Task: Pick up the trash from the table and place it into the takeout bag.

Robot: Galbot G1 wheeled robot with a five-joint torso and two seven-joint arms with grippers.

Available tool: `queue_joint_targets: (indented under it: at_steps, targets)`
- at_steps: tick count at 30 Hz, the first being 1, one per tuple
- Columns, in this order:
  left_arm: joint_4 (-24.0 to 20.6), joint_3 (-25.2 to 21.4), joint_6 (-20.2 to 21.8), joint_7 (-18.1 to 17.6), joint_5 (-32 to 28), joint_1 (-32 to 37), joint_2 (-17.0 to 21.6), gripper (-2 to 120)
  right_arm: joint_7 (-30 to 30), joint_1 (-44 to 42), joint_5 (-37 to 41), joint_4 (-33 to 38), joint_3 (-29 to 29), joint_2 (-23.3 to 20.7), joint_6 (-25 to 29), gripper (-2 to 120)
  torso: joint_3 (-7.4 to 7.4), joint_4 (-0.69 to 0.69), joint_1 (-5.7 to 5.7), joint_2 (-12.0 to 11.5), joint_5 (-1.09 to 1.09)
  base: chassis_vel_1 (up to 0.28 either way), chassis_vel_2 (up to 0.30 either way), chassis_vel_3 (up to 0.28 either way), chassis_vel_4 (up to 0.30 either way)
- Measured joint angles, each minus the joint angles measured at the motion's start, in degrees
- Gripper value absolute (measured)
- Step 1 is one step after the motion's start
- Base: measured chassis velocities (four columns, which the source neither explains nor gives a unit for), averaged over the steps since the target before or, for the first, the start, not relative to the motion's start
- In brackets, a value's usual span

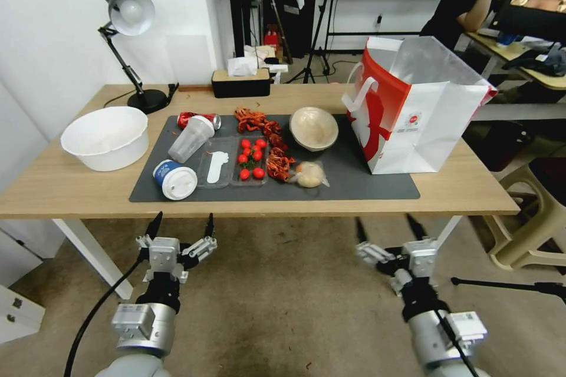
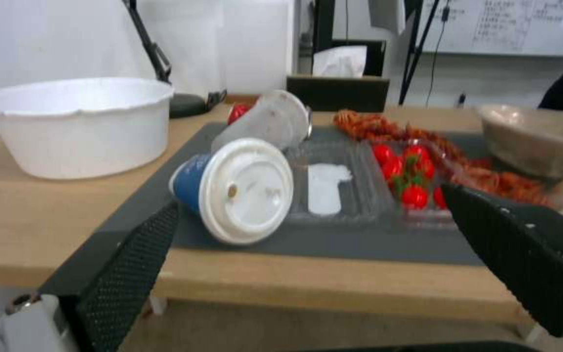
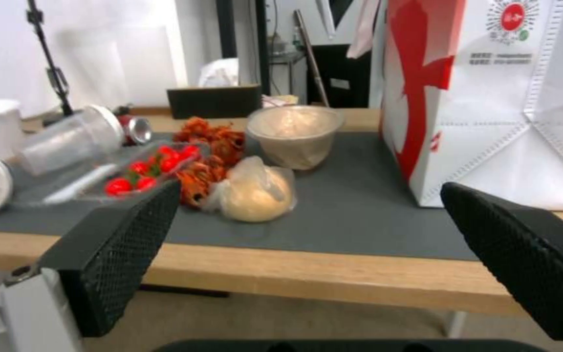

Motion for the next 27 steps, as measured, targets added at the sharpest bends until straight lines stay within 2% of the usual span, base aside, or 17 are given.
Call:
queue_joint_targets:
  at_steps: [2, 5, 8, 19, 23, 26, 27]
  targets:
    - [-0.1, 0.1, 0.0, -0.2, -0.2, 0.0, 0.0, 100, -0.2, 0.2, 0.6, 0.0, 0.0, 0.0, 0.0, 100, 0.01, 0.01, 0.01, 0.0, 0.01, 0.000, 0.000, 0.000, 0.000]
    - [-2.3, 2.0, 2.4, -5.9, -5.8, 0.3, 0.3, 100, -0.3, 0.4, 0.9, -0.1, 0.1, -0.2, -0.1, 100, 0.01, 0.00, 0.01, 0.0, 0.02, 0.000, 0.000, 0.000, 0.000]
    - [-2.5, 2.6, 2.9, -7.4, -7.1, 0.4, 0.3, 100, -0.2, 0.5, 1.0, -0.3, 0.3, -0.4, -0.2, 100, 0.01, 0.01, 0.01, 0.0, 0.01, 0.000, 0.000, 0.000, 0.000]
    - [-2.3, 2.7, 2.9, -7.3, -7.1, 0.4, 0.3, 100, 0.2, 1.2, 1.6, -1.0, 0.7, -1.3, -0.4, 100, 0.01, 0.00, 0.01, 0.0, 0.01, 0.000, 0.000, 0.000, 0.000]
    - [-1.8, 2.7, 2.7, -6.9, -6.6, 0.5, 0.6, 100, 0.7, 3.5, 3.5, -2.1, 1.0, -3.2, -1.5, 100, 0.01, 0.00, 0.01, 0.0, 0.02, 0.000, 0.000, 0.000, 0.000]
    - [-1.8, 2.5, 2.6, -6.1, -6.1, 0.7, 1.0, 100, 1.3, 7.6, 8.3, -3.6, 1.5, -7.0, -3.4, 100, 0.01, -0.01, 0.01, 0.0, 0.02, 0.000, 0.000, 0.000, 0.000]
    - [-1.8, 2.5, 2.6, -6.1, -6.1, 0.7, 1.0, 100, 1.3, 7.6, 8.3, -3.6, 1.5, -7.0, -3.4, 100, 0.01, -0.01, 0.01, 0.0, 0.02, 0.000, 0.000, 0.000, 0.000]
